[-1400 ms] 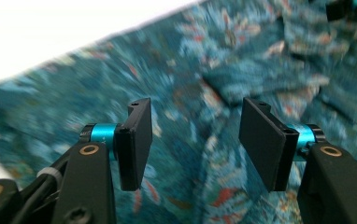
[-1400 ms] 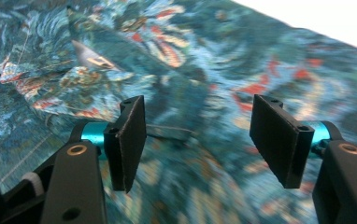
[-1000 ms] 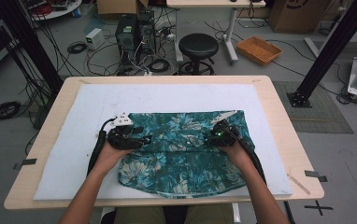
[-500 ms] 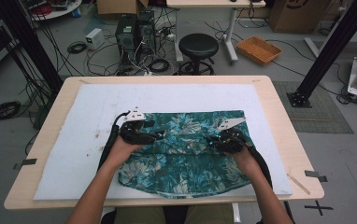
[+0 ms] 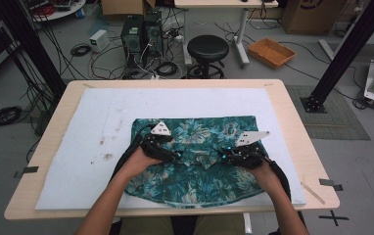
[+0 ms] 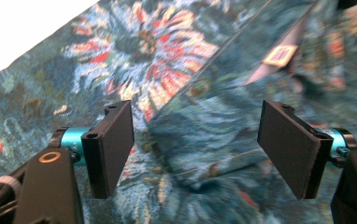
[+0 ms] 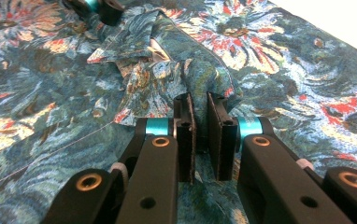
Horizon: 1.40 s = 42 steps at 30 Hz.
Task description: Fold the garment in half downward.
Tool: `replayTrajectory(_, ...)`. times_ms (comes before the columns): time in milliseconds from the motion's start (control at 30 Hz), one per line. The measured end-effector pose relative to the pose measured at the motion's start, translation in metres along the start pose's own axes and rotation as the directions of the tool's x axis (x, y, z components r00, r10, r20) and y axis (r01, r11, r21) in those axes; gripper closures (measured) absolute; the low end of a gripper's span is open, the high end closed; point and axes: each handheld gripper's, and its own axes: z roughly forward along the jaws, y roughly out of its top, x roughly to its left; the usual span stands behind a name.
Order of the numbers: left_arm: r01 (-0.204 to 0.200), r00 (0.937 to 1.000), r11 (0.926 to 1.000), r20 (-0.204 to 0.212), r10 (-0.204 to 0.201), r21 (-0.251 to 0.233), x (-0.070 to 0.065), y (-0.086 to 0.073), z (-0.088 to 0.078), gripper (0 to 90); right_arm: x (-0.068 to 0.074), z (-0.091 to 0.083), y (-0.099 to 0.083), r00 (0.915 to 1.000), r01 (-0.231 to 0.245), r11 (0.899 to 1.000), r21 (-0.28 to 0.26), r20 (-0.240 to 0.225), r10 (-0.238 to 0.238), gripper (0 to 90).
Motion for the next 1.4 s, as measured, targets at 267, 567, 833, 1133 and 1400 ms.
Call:
replayTrajectory(267,-0.049,0.9988,0.9981,0.004,0.049,0.037,-0.011,-0.008,0.014,40.3,0.001,-0.003,-0.003,0.9995,0.012,1.000,-0.008,-0.029,-0.012,82.9)
replayTrajectory(567,-0.127,0.9858,0.9887,-0.121,0.116,-0.080,-0.028,-0.004,-0.004,82.1,0.002,-0.002,-0.004,0.9995,-0.004,1.000,0.004,-0.031,0.004,77.2)
replayTrajectory(833,-0.198,0.9760,0.9603,-0.131,0.175,-0.196,-0.042,-0.008,-0.020,82.7,-0.002,0.000,-0.002,0.9985,-0.053,0.999,0.012,-0.011,0.053,39.2)
replayTrajectory(1133,-0.294,0.9557,0.9346,-0.079,0.284,-0.200,-0.058,-0.023,-0.027,82.7,-0.005,0.024,0.005,0.9913,-0.130,0.987,0.090,-0.007,0.131,24.4)
replayTrajectory(1400,-0.287,0.9578,0.9439,-0.044,0.284,-0.163,-0.057,-0.029,-0.022,82.6,-0.007,0.046,0.007,0.9932,-0.115,0.975,0.190,0.043,0.109,36.9)
